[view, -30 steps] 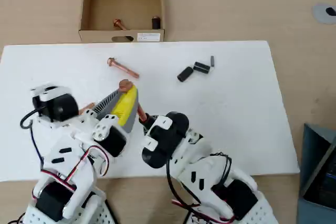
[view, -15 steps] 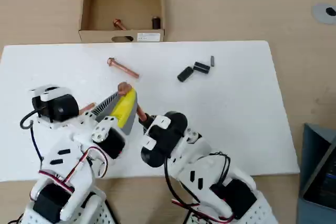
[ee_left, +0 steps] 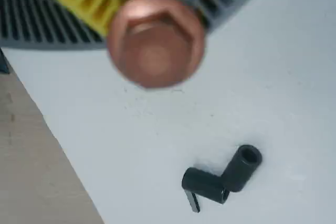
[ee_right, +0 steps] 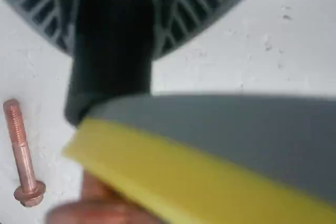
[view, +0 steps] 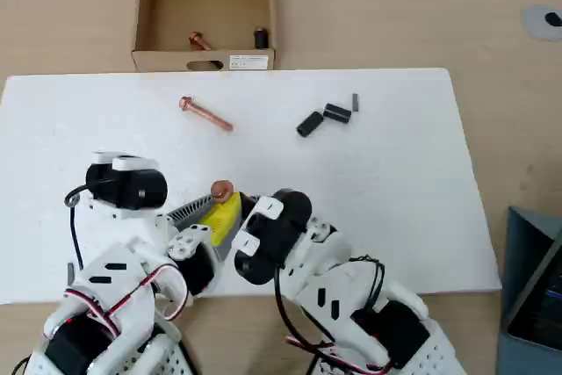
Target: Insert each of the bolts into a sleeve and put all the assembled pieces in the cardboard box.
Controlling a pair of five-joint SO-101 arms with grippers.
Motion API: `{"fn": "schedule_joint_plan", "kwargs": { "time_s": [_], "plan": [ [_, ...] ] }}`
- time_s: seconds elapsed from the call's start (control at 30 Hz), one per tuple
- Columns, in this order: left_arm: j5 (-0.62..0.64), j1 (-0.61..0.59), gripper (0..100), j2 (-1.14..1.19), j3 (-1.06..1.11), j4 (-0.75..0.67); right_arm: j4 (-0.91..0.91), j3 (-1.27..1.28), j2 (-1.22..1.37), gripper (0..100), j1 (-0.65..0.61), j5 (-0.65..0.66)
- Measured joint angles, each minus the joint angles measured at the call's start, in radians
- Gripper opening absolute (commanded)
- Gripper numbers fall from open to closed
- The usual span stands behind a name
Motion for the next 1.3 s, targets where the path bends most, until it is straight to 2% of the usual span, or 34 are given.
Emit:
{"fn": "schedule_joint_plan", "kwargs": {
  "time_s": [0.07,0.27,0.57,0.87,0.93,1.07,1.3],
  "plan": [
    [0.000,0.002,2,0.000,0.005,0.002,0.002,0.000,0.000,0.9,0.000,0.000],
    [0.000,0.002,18,-0.002,0.005,0.008,0.002,0.000,0.000,0.9,0.008,0.000],
    [-0.032,-0.041,18,0.006,0.012,0.023,-0.002,-0.029,-0.002,0.9,0.006,-0.002],
    [-0.101,-0.103,18,0.002,-0.098,0.023,-0.002,-0.029,-0.002,0.9,0.006,-0.002],
    [-0.123,-0.138,15,0.002,-0.130,0.023,-0.002,-0.029,-0.002,0.9,0.009,-0.002],
    [-0.170,-0.209,0,0.002,-0.190,0.023,-0.002,-0.029,-0.002,0.9,0.054,-0.002],
    [-0.267,-0.356,0,0.002,-0.215,0.031,-0.002,-0.029,-0.002,0.9,0.135,-0.002]
  ]
}}
